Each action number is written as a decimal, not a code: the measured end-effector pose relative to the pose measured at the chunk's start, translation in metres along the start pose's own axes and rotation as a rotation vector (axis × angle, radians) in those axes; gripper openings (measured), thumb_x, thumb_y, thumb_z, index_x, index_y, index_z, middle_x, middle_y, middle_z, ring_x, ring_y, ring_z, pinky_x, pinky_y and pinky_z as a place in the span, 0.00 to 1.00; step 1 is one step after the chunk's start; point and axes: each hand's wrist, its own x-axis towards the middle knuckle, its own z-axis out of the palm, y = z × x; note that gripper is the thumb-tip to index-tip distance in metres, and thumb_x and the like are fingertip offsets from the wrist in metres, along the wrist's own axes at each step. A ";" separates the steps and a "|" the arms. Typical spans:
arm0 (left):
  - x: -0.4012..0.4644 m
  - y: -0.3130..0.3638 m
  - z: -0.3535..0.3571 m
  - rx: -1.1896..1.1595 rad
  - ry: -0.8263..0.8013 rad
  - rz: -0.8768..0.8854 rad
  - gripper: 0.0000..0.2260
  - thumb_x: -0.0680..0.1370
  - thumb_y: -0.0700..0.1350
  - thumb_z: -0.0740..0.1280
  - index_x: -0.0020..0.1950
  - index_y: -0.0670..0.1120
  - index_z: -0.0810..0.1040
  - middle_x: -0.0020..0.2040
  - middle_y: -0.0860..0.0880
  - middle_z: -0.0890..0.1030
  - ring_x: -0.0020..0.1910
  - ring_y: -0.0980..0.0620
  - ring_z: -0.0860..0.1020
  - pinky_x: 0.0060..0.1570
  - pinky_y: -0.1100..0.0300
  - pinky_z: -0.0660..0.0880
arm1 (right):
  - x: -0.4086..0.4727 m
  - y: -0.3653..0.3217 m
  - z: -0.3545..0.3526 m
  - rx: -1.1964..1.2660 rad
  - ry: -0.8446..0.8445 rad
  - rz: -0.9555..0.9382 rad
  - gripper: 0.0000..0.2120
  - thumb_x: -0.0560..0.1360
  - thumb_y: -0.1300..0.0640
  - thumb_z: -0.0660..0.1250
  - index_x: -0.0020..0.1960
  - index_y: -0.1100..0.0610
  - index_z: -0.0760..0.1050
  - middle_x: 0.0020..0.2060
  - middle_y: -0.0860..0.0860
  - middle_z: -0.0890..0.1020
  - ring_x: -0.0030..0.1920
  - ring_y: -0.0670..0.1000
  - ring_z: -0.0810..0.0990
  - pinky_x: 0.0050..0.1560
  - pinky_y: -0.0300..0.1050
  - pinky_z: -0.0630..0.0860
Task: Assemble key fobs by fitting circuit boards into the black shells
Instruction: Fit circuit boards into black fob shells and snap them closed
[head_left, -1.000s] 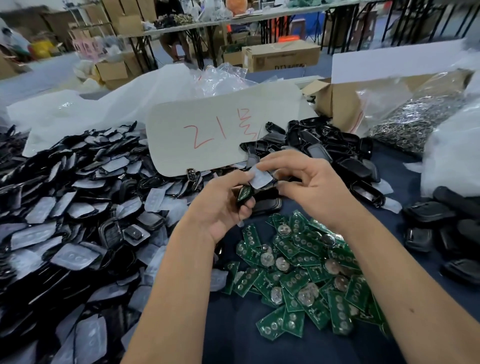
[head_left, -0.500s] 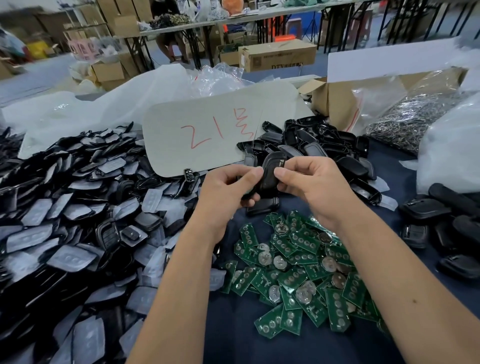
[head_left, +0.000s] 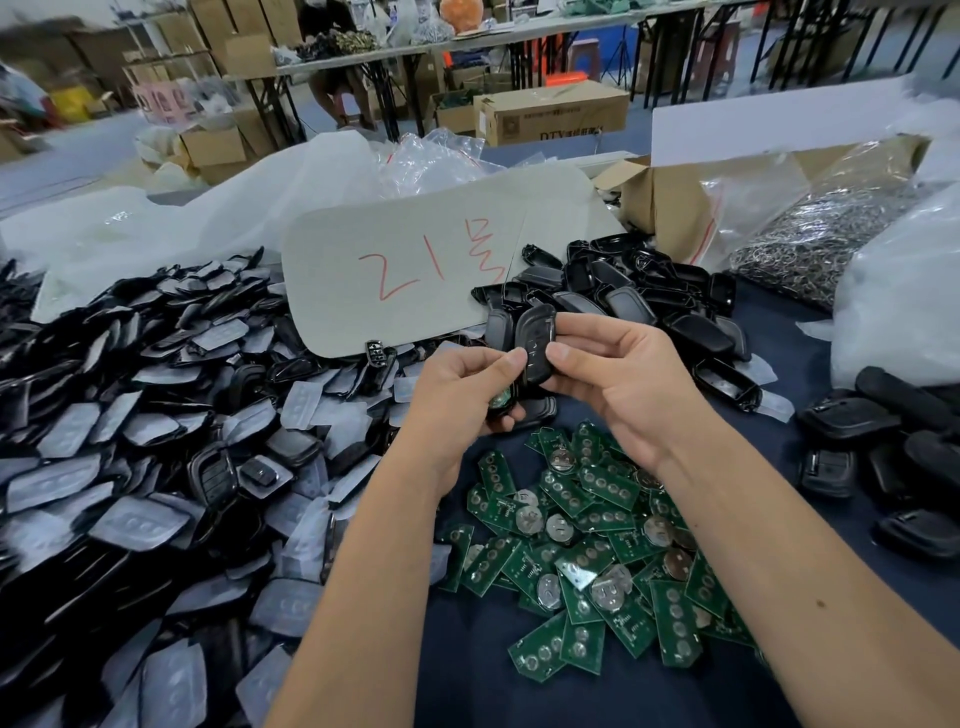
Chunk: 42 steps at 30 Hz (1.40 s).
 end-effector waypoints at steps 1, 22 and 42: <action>0.000 -0.001 0.000 0.000 -0.008 0.003 0.14 0.83 0.43 0.69 0.39 0.51 0.88 0.38 0.46 0.84 0.30 0.52 0.77 0.31 0.63 0.76 | 0.000 0.001 0.000 0.016 0.000 0.002 0.17 0.73 0.71 0.72 0.62 0.67 0.80 0.51 0.63 0.87 0.46 0.57 0.87 0.46 0.46 0.85; 0.000 0.001 0.000 0.046 -0.002 -0.075 0.08 0.83 0.42 0.69 0.45 0.44 0.83 0.39 0.46 0.81 0.30 0.53 0.77 0.30 0.63 0.76 | -0.001 0.002 0.002 0.196 -0.046 0.095 0.23 0.71 0.71 0.71 0.65 0.58 0.80 0.47 0.58 0.85 0.43 0.51 0.85 0.42 0.40 0.82; -0.004 0.001 0.029 0.910 0.291 0.542 0.05 0.82 0.42 0.69 0.47 0.44 0.81 0.49 0.50 0.74 0.44 0.50 0.75 0.45 0.56 0.73 | -0.005 0.010 0.022 0.110 0.207 0.011 0.11 0.76 0.64 0.75 0.57 0.64 0.82 0.50 0.60 0.88 0.49 0.56 0.88 0.50 0.47 0.84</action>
